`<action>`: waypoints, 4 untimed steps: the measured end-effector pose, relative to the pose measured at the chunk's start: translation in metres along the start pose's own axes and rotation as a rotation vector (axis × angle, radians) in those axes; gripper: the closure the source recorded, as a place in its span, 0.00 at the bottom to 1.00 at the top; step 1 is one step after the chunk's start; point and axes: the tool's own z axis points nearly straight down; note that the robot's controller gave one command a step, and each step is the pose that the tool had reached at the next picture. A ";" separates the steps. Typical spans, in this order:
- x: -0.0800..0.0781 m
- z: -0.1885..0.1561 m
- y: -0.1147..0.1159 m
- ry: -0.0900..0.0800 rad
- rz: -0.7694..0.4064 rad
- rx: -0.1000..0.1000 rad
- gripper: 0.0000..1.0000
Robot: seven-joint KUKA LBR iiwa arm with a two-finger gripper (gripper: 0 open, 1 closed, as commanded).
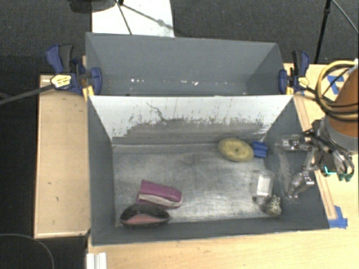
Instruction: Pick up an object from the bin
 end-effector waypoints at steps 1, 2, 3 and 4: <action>-0.034 0.134 0.030 0.000 0.067 -0.002 0.00; -0.018 0.010 0.035 -0.013 -0.110 0.003 0.00; -0.064 0.126 0.035 -0.002 -0.092 -0.001 0.00; -0.060 0.037 0.044 -0.014 -0.230 0.003 0.00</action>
Offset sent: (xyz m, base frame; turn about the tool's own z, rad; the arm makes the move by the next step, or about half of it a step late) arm 0.0339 0.0286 -0.1298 0.0693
